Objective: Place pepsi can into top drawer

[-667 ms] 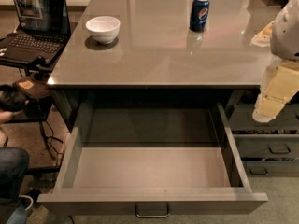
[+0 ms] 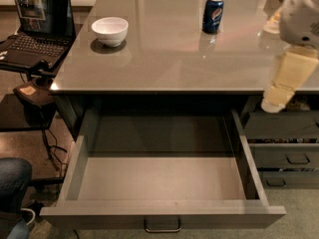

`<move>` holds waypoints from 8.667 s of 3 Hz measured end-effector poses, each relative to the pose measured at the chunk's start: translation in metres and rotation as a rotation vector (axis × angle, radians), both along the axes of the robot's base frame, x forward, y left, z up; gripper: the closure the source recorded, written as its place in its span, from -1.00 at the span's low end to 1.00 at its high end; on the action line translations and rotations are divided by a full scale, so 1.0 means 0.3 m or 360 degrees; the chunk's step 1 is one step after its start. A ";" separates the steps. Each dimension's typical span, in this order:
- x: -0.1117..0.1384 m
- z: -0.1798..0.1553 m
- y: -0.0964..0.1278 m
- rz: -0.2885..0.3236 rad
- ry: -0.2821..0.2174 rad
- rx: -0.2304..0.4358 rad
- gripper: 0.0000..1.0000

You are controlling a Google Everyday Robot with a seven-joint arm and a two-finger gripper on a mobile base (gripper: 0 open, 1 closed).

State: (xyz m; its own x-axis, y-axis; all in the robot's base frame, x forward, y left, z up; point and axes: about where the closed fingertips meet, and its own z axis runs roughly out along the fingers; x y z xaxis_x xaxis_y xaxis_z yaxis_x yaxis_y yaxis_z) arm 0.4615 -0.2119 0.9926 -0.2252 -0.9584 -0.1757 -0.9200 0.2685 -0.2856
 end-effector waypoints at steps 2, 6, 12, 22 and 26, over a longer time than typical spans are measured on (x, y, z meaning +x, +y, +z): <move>0.043 0.032 0.004 0.0027 -0.0107 0.0084 -1.00; 0.409 0.194 -0.127 -0.0056 -0.0723 0.0592 -1.00; 0.916 0.026 0.082 -0.0442 -0.0926 0.1378 -1.00; 1.510 -0.138 -0.121 -0.0996 -0.1449 0.1581 -1.00; 1.676 -0.217 0.014 -0.0988 -0.1389 0.1680 -0.62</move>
Offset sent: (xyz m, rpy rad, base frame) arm 0.0249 -0.0003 0.0178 0.1282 -0.1280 0.0347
